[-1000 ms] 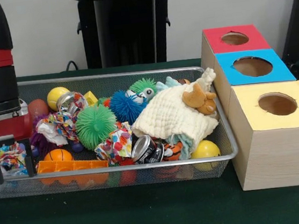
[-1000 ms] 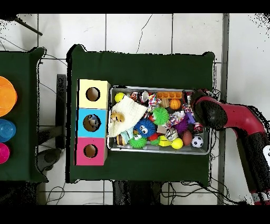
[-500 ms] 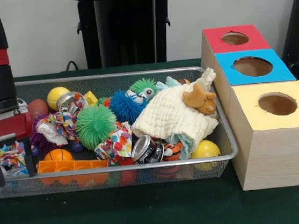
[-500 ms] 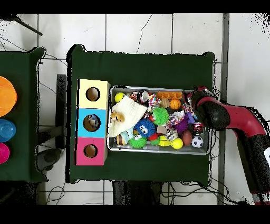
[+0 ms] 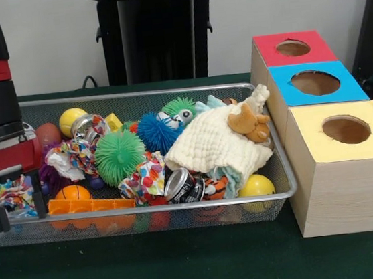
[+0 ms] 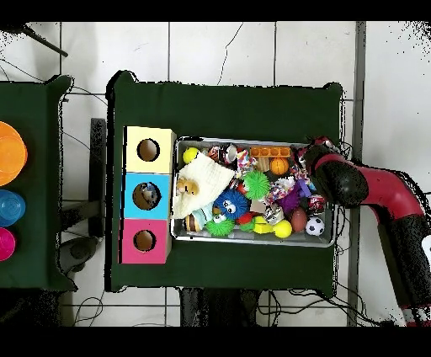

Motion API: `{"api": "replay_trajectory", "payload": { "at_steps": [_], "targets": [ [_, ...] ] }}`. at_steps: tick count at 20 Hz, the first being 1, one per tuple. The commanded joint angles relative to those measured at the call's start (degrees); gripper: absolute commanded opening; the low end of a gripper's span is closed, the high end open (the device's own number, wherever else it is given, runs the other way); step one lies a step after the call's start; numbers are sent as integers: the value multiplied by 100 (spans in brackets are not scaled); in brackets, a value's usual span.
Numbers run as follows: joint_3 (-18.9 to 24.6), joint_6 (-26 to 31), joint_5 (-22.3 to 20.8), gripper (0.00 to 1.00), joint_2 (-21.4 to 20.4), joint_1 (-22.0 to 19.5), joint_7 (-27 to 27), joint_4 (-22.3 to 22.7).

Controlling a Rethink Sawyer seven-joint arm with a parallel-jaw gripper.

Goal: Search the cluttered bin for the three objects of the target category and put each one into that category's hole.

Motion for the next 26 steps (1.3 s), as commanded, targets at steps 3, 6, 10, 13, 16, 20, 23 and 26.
{"api": "replay_trajectory", "payload": {
  "at_steps": [3, 6, 10, 13, 16, 20, 23, 26],
  "targets": [
    [-739, 1434, 547, 100, 13, 565, 220, 32],
    [-1324, 1400, 936, 100, -164, 788, 1558, -85],
    [-1882, 1094, 1009, 100, -161, 1069, 1927, -392],
    [-2223, 899, 1102, 100, -142, 1218, 2049, -574],
    [-2487, 768, 1147, 100, -122, 1306, 1970, -695],
    [-2611, 735, 1244, 100, -155, 1383, 1601, -692],
    [-2708, 742, 1330, 100, -235, 1480, 1555, -637],
    [-2777, 814, 1441, 100, -390, 1524, 1482, -526]
  ]
}}
